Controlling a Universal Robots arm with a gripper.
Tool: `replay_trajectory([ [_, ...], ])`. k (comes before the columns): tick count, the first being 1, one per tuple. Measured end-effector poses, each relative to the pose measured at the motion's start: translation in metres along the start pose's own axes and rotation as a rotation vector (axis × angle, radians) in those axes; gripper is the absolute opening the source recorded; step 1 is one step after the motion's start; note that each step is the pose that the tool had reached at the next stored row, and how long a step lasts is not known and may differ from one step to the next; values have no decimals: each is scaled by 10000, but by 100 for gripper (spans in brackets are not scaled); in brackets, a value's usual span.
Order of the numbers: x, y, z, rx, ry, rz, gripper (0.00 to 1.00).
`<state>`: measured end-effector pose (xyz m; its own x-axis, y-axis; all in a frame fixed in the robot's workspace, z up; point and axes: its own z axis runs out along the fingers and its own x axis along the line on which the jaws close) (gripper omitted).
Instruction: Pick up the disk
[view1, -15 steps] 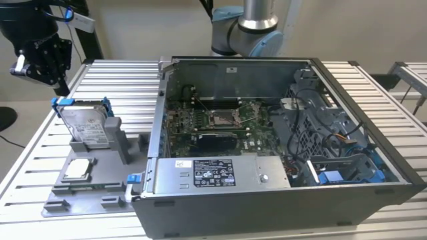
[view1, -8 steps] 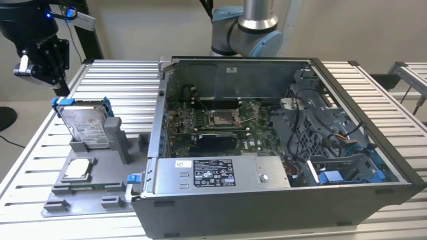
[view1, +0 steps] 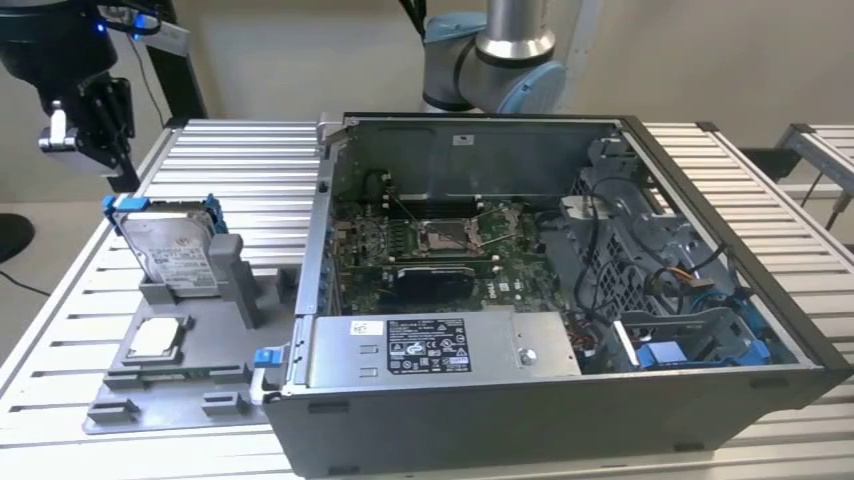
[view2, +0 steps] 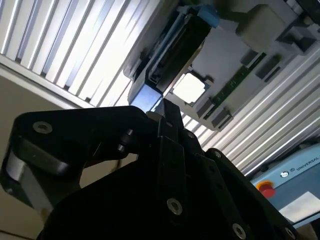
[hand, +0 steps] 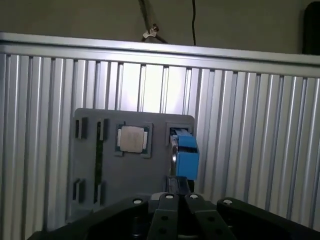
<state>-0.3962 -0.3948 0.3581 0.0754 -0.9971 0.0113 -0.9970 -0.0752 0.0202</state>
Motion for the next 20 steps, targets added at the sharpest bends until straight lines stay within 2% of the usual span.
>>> replay_trajectory([
  [3,-26,26,0,3,2,-78,0],
  [20,-26,27,1,86,8,-77,0],
])
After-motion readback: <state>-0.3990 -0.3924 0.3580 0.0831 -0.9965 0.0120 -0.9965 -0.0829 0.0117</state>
